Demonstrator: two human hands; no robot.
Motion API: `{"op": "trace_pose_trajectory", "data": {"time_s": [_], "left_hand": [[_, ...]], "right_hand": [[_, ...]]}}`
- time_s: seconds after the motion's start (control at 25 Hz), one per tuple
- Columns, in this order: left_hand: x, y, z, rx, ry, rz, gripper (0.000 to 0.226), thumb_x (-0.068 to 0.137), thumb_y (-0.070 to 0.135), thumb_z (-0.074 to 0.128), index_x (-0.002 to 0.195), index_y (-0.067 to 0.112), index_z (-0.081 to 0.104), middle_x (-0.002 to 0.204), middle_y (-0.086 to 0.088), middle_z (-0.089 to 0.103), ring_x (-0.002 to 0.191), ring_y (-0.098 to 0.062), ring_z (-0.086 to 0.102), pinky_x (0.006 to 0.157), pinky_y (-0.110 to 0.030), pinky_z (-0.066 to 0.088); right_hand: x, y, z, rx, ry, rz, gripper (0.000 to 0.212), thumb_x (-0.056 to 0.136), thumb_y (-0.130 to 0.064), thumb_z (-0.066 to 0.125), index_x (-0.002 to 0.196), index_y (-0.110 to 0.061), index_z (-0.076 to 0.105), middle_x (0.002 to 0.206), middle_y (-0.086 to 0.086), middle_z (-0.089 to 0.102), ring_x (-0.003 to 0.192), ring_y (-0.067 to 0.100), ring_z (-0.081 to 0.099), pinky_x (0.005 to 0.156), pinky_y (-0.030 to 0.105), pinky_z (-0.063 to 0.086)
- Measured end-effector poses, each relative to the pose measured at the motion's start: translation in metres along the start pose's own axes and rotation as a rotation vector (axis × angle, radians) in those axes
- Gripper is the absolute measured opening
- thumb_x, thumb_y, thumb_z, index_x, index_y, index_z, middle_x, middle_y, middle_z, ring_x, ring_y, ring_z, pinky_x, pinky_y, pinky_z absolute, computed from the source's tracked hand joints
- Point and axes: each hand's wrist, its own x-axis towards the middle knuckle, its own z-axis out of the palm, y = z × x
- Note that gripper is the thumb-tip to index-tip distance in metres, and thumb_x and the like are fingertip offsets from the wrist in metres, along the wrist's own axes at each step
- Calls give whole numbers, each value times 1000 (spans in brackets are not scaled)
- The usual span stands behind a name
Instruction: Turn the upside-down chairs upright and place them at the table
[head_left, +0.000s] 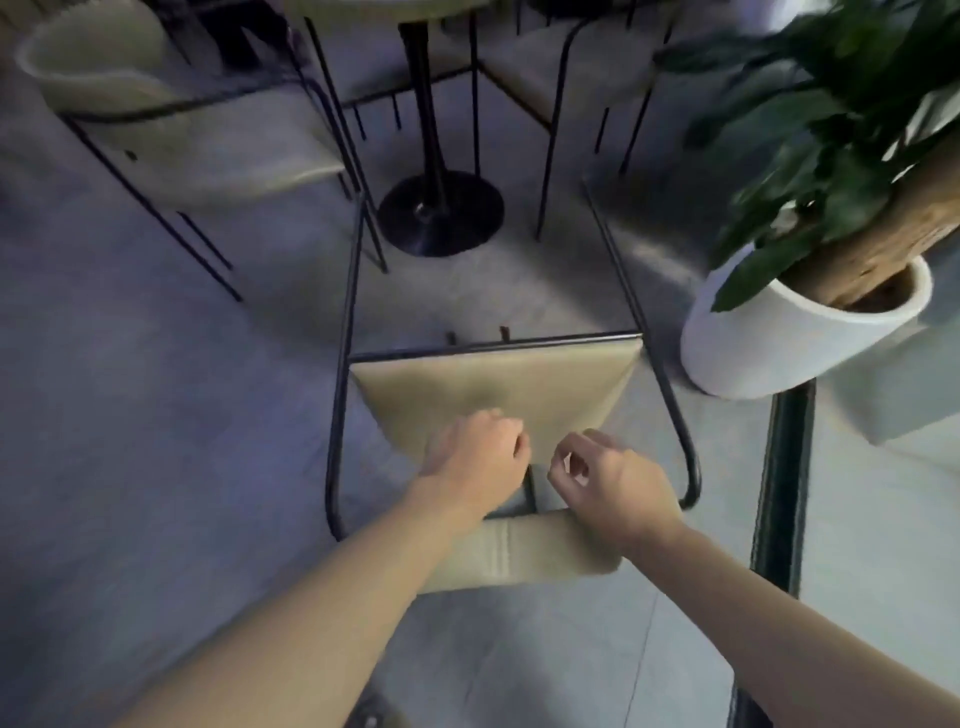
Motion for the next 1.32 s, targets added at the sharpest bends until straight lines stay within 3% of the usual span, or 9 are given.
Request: {"op": "trace_pose_trajectory", "data": {"time_s": [0.24, 0.36, 0.44, 0.68, 0.8, 0.92, 1.08, 1.24, 1.32], "left_hand": [[35, -77, 228, 65, -21, -49, 27, 97, 37, 46, 82, 18, 60, 93, -2, 61, 95, -29, 61, 73, -36, 47], [52, -115, 339, 74, -104, -68, 25, 97, 34, 45, 93, 17, 64, 101, -6, 62, 103, -30, 58, 78, -38, 46], [59, -136, 401, 81, -120, -81, 26, 98, 33, 44, 101, 17, 64, 107, -7, 62, 107, -29, 56, 81, -38, 45], [61, -154, 517, 20, -270, -39, 27, 95, 8, 43, 118, 13, 57, 121, -8, 60, 115, -31, 55, 94, -42, 44], [63, -161, 539, 39, -261, -61, 28, 97, 11, 38, 120, 16, 53, 123, -7, 62, 115, -31, 56, 94, -43, 40], [68, -171, 546, 102, -280, -124, 28, 103, 22, 30, 120, 19, 52, 124, -6, 65, 116, -29, 58, 94, -42, 37], [62, -165, 535, 118, -353, -149, 41, 107, 27, 21, 122, 14, 58, 128, -9, 64, 120, -29, 57, 100, -41, 34], [28, -147, 478, 114, -434, -154, 39, 106, 24, 24, 123, 13, 58, 130, -10, 63, 121, -29, 56, 100, -40, 34], [7, -128, 423, 99, -517, -167, 35, 103, 21, 28, 121, 17, 59, 130, -8, 63, 121, -28, 56, 98, -39, 35]], "right_hand": [[31, 106, 230, 35, -41, -54, 20, 89, -40, 50, 84, -25, 62, 80, -6, 61, 79, 23, 61, 59, 32, 46], [42, 146, 337, 11, -80, -103, 22, 90, -38, 52, 87, -22, 66, 83, -4, 64, 82, 23, 61, 66, 29, 37], [44, 167, 399, -31, -113, -130, 24, 91, -37, 55, 93, -19, 70, 88, 1, 67, 86, 28, 63, 73, 33, 40], [40, 208, 495, -125, -358, -118, 34, 100, -41, 41, 115, -19, 62, 114, 2, 64, 112, 26, 57, 93, 38, 41], [40, 214, 509, -251, -348, -126, 41, 102, -43, 31, 121, -23, 62, 118, -1, 65, 114, 24, 58, 96, 39, 39], [45, 207, 513, -366, -369, -119, 43, 103, -41, 26, 115, -22, 63, 118, 1, 67, 113, 24, 58, 97, 41, 36], [37, 197, 503, -394, -422, -101, 41, 106, -35, 22, 111, -17, 58, 118, 7, 65, 113, 27, 56, 99, 42, 33], [8, 162, 447, -421, -448, -177, 54, 100, -34, 8, 109, -15, 58, 114, 8, 66, 109, 29, 58, 94, 44, 36], [-7, 135, 393, -401, -503, -217, 53, 101, -35, 11, 107, -15, 59, 113, 9, 66, 107, 30, 58, 92, 44, 37]]}}
